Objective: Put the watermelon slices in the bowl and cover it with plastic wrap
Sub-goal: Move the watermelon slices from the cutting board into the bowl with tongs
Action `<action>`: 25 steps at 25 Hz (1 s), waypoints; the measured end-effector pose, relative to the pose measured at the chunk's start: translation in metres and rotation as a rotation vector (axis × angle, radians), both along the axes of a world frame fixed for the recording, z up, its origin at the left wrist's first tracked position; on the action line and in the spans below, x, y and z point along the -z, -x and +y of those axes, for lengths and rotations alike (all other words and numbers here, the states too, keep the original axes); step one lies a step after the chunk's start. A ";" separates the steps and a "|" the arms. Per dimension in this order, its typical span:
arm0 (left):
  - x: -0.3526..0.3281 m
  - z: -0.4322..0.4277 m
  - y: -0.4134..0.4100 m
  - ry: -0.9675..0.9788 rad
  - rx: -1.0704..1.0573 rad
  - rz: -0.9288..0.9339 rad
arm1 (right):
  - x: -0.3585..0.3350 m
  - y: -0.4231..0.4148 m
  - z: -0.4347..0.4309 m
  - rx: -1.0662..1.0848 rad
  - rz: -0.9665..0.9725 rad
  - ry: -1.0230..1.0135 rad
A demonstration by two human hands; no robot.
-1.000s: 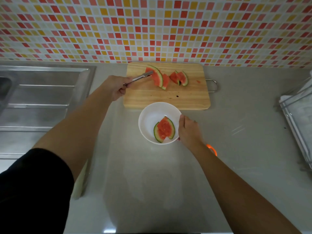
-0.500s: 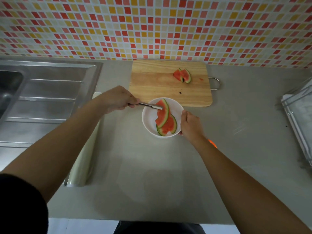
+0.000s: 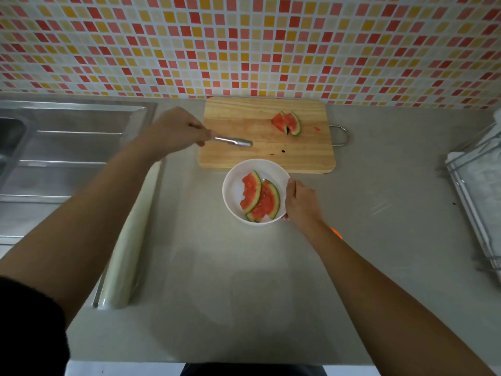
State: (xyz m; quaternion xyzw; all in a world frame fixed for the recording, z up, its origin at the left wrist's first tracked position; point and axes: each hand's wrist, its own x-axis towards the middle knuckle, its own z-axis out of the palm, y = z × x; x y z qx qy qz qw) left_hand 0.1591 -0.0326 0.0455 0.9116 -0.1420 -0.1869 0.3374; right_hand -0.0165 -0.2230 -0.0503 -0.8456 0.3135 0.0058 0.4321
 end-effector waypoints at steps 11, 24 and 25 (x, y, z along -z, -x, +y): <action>0.075 -0.095 -0.049 0.273 -0.252 0.345 | 0.008 -0.001 -0.008 -0.009 0.012 0.072; 0.079 -0.113 -0.062 0.247 -0.284 0.268 | 0.010 -0.003 -0.010 -0.005 0.020 0.067; 0.080 -0.111 -0.063 0.261 -0.286 0.272 | 0.010 -0.003 -0.010 -0.005 0.016 0.069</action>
